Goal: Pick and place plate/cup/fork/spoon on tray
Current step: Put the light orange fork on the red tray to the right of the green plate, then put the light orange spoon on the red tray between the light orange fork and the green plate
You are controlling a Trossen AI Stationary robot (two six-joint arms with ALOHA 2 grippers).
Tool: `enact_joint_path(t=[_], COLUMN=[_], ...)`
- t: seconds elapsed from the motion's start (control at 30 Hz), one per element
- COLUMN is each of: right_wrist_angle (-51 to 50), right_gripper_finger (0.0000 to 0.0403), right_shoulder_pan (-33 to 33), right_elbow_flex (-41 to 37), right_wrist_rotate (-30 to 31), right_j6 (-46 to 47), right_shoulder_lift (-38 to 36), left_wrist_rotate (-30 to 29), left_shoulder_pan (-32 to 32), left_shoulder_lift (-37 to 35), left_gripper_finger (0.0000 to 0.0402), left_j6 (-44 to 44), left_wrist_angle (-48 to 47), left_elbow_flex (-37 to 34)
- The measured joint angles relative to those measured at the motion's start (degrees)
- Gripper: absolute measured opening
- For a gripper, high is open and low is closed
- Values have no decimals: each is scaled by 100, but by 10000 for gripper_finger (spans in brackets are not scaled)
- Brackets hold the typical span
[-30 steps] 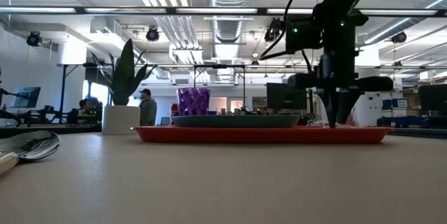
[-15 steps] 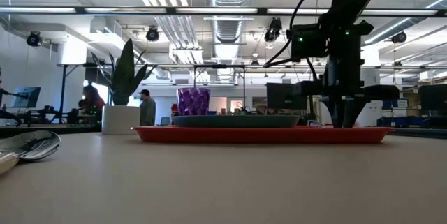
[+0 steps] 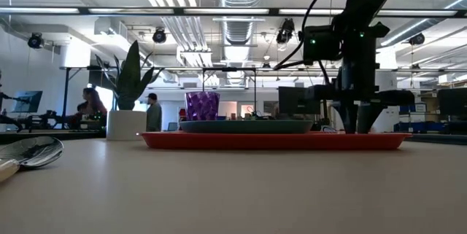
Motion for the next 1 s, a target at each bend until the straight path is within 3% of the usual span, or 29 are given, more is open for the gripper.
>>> enact_joint_path(t=[0.27,0.47,0.7,0.83,1.0], right_wrist_angle=[-88,-440,-1198,-1265,-1265], right_gripper_finger=[98,89,54,22,9], right_shoulder_pan=[0,0,27,182,374], right_elbow_flex=[109,353,1262,1910,2731], right_wrist_rotate=[255,331,627,1130,1505], right_j6=[-124,-166,-265,-499,-987], right_shoulder_lift=[-35,-431,-1203,-1506,-1604], left_wrist_rotate=[-2,-2,98,484,1205], left_shoulder_pan=[2,1,2,2,0], left_shoulder_lift=[-12,-39,-126,-393,-975], left_gripper_finger=[80,80,76,49,5], left_j6=[0,-1,286,242,-226], left_wrist_angle=[-59,-437,-647,-702,-647], left_elbow_flex=[0,0,-61,-619,-1978])
